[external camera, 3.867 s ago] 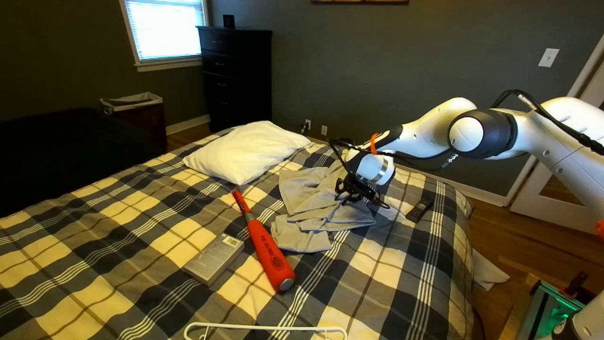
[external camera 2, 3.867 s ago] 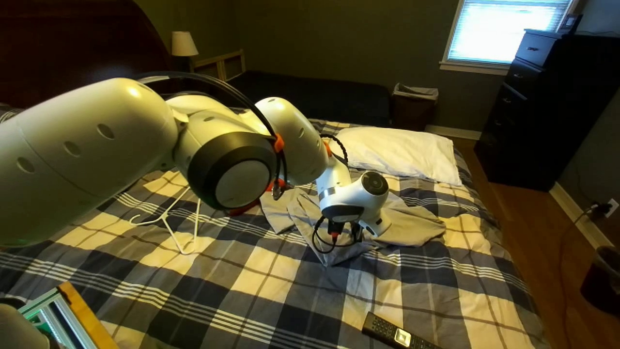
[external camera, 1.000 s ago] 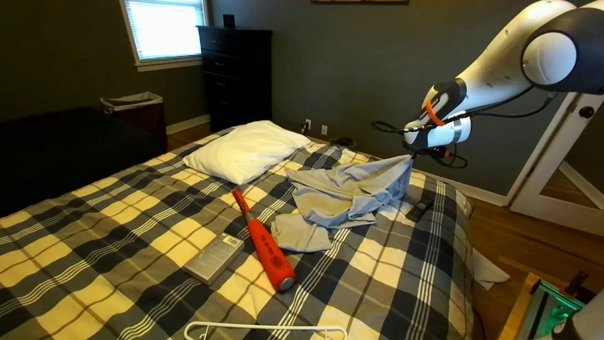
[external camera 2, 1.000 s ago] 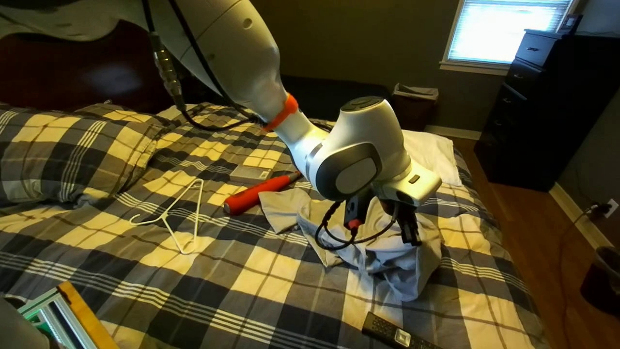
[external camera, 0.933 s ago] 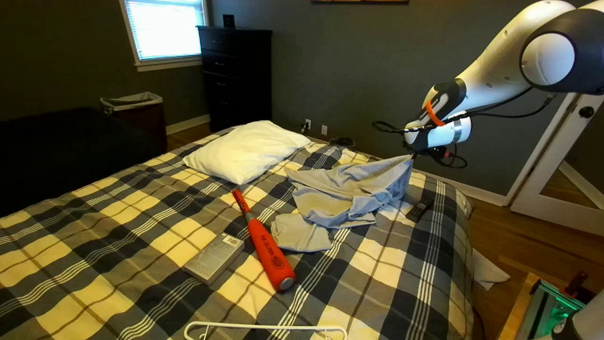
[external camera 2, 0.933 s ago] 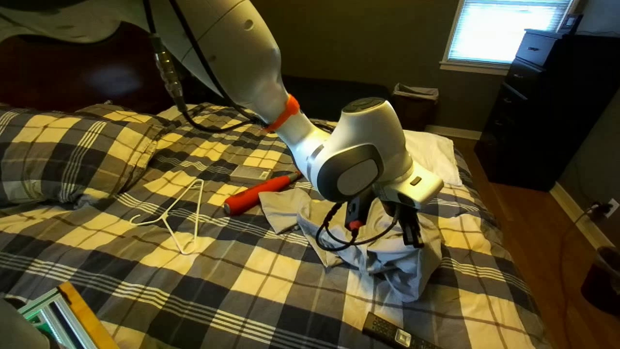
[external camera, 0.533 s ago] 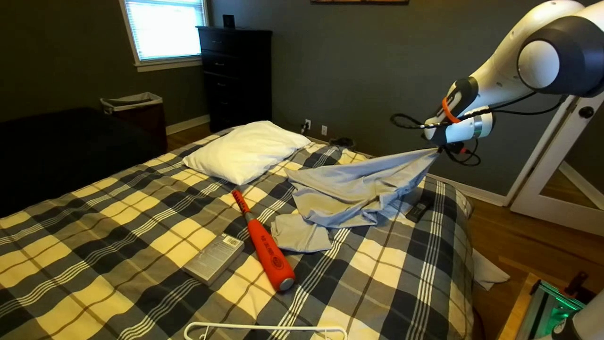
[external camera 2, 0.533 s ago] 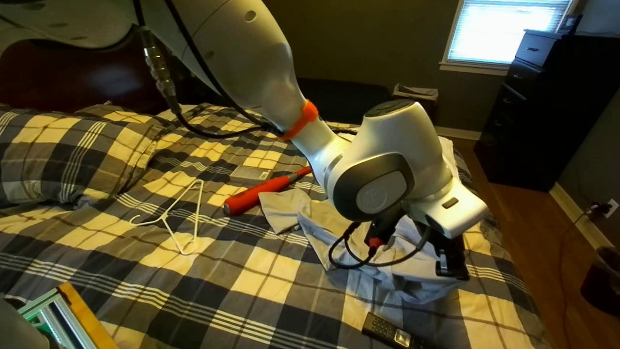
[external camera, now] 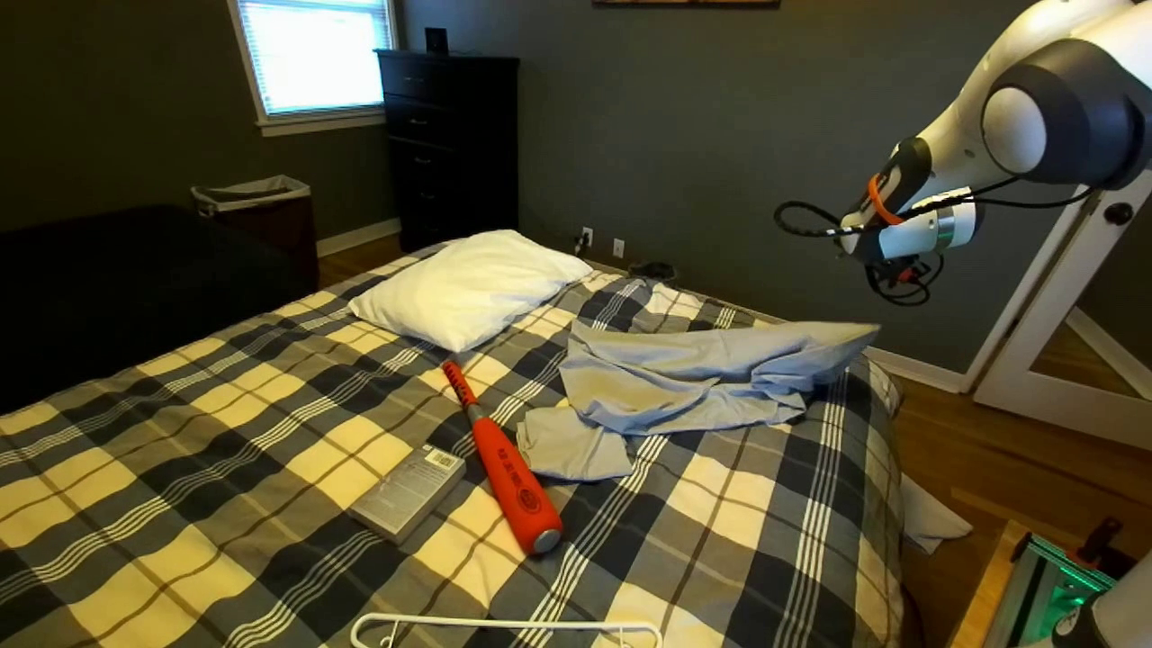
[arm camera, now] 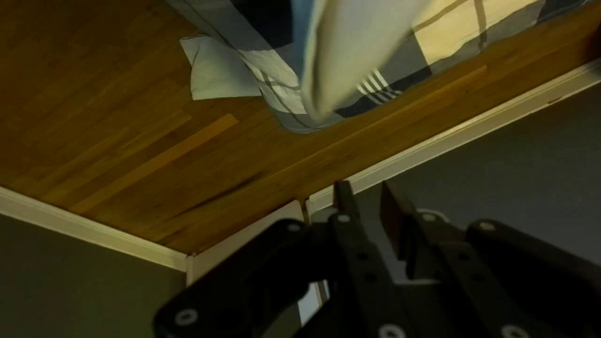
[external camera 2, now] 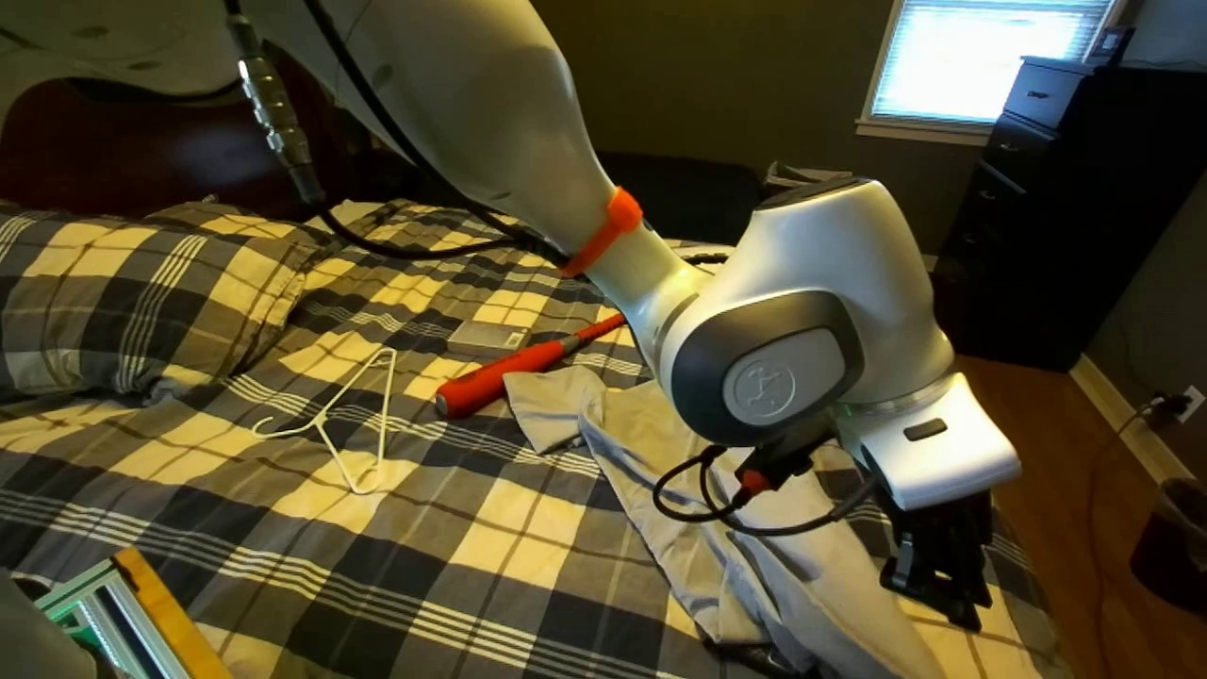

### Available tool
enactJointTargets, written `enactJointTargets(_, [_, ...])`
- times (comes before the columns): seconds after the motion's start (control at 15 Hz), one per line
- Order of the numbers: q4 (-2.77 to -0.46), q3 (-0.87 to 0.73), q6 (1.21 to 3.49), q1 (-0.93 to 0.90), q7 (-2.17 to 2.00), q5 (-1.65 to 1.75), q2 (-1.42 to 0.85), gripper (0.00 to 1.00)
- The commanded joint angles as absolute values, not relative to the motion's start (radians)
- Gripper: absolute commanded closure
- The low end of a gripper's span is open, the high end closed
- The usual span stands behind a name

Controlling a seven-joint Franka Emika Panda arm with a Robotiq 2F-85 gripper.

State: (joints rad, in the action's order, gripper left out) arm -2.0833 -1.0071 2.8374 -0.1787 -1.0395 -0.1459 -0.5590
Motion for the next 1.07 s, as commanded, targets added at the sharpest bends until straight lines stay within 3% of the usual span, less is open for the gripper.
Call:
enactJointTargets(0.0, [-2.053, -1.033, 2.900, -0.216, -1.151, -0.112, -0.635, 0.44])
enactJointTargets(0.2, [-2.033, -0.871, 2.995, -0.151, -1.032, -0.118, -0.607, 0.22])
enactJointTargets(0.4, [-1.999, -0.671, 2.920, -0.064, -0.949, -0.142, -0.612, 0.01])
enactJointTargets(0.73, [-1.984, -0.378, 2.804, 0.125, -0.776, -0.155, -0.615, 0.00])
enactJointTargets(1.0, [-1.964, -0.299, 2.586, 0.224, -0.644, -0.171, -0.626, 0.00])
